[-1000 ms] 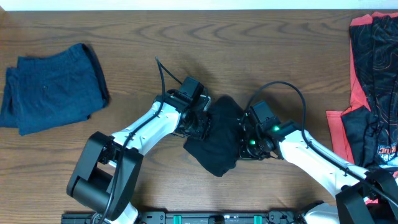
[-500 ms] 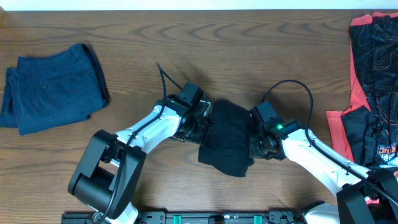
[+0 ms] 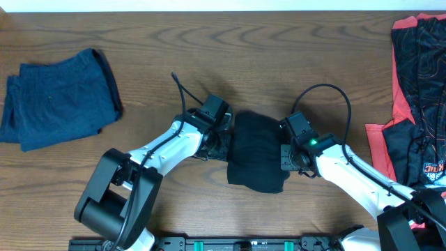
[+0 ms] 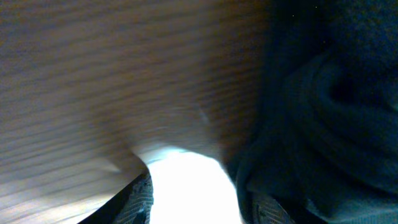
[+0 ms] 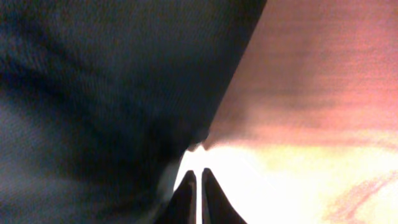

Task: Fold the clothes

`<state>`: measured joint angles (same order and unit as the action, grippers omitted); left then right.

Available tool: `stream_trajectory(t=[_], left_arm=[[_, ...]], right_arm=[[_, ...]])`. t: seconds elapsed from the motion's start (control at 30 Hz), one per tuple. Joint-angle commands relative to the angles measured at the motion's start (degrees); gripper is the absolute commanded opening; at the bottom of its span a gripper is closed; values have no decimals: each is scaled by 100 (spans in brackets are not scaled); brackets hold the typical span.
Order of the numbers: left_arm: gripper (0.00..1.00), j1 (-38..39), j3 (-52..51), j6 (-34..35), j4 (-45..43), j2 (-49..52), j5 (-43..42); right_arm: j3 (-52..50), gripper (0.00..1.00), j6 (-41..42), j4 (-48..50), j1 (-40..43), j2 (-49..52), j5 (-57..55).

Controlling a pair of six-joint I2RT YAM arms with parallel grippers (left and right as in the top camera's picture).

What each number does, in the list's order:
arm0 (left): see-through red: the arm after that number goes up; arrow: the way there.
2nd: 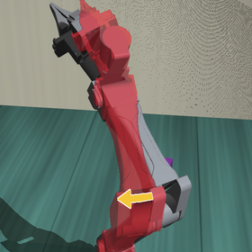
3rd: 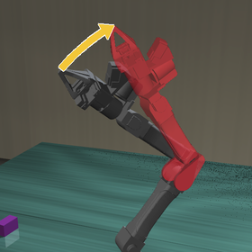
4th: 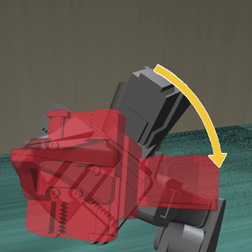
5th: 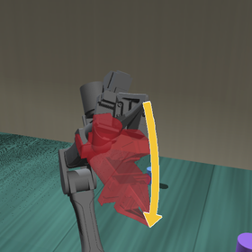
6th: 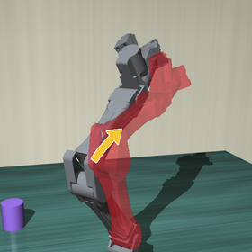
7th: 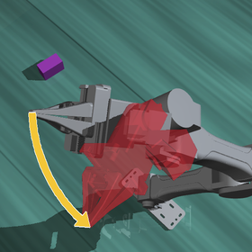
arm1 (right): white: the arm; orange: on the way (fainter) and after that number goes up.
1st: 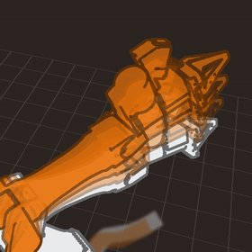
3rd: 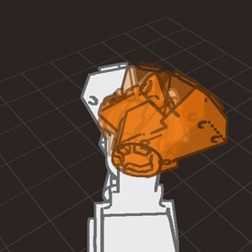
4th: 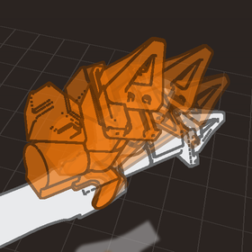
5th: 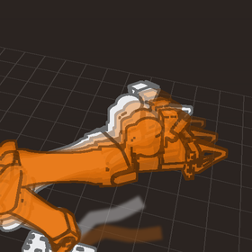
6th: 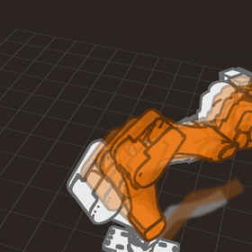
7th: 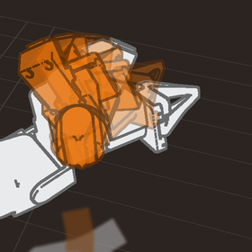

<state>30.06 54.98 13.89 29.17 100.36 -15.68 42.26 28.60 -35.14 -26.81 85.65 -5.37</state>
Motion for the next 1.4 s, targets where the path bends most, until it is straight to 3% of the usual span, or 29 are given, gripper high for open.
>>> stream_trajectory(t=[0.0,0.1,0.4,0.57,0.87,1.17,1.37], left_arm=[[52,-52,-48,188,46,-402,612],[52,-63,-39,192,9,-927,614],[51,-72,-42,339,-275,-1611,728],[45,-72,-44,330,-293,-1370,260],[42,-72,-44,-87,-752,-680,-577],[44,-72,-44,-334,-1161,28,-214],[44,-138,-44,-173,-1235,533,249]], right_arm=[[-22,10,-369,70,57,-17,-345],[79,16,-402,15,59,-81,-330],[372,12,-404,98,66,-737,-391],[372,7,-378,573,181,-925,-282],[369,1,-387,791,315,-293,1121],[369,1,-387,774,313,761,1394],[369,2,-378,708,319,1128,308]])
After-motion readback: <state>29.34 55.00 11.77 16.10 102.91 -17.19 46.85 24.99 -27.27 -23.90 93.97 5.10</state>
